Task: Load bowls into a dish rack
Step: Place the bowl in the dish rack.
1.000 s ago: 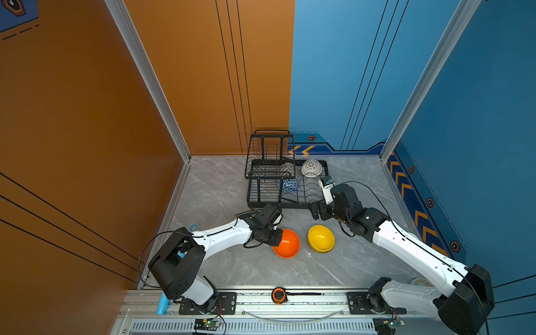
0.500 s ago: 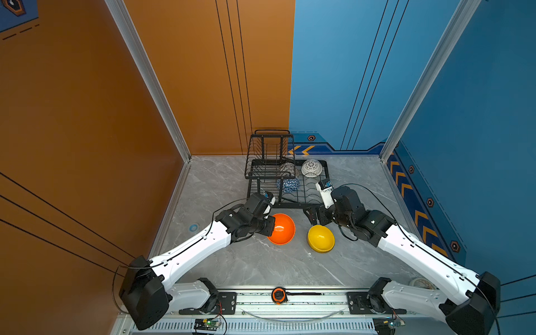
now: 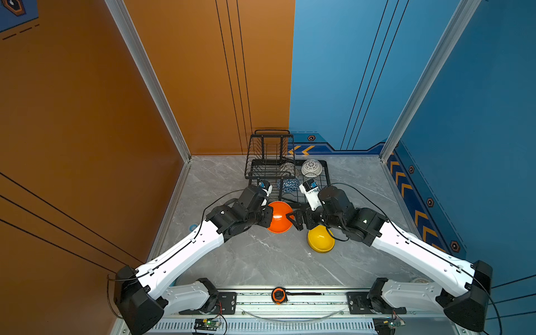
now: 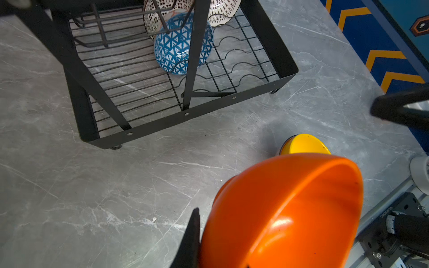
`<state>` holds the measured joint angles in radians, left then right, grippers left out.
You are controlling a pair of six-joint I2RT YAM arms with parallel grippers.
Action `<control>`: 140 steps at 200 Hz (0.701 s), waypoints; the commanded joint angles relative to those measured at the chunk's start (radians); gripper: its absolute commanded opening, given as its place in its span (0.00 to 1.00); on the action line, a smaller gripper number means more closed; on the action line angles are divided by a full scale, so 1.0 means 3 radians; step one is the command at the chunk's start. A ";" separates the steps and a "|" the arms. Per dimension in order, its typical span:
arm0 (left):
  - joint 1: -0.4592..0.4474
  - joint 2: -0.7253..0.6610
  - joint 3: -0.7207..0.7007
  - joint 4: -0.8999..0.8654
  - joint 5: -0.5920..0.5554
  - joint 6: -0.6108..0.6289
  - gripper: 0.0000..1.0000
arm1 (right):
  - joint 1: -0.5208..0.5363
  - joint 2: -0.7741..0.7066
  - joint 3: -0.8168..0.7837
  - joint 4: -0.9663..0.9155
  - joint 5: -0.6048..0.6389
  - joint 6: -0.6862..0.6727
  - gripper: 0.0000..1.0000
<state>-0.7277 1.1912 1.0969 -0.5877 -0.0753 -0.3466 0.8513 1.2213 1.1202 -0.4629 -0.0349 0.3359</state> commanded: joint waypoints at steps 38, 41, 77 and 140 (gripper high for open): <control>-0.0104 -0.0023 0.0152 0.0137 -0.0069 0.0062 0.00 | 0.0022 0.0186 0.0041 0.0202 -0.0006 0.0303 0.96; -0.0105 -0.0019 0.0153 0.0142 -0.0065 0.0061 0.00 | 0.0018 0.0192 0.0040 0.0212 -0.0011 0.0317 0.96; -0.0176 0.0048 0.0178 0.0152 -0.0087 0.0066 0.00 | 0.0002 0.0322 0.0051 0.0290 -0.0034 0.0388 0.80; -0.0204 0.0078 0.0188 0.0187 -0.0091 0.0069 0.00 | -0.0014 0.0364 0.0037 0.0326 -0.0098 0.0435 0.46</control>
<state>-0.7803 1.2129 1.1191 -0.5724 -0.0834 -0.3363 0.8516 1.3254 1.1202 -0.3809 -0.0513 0.4553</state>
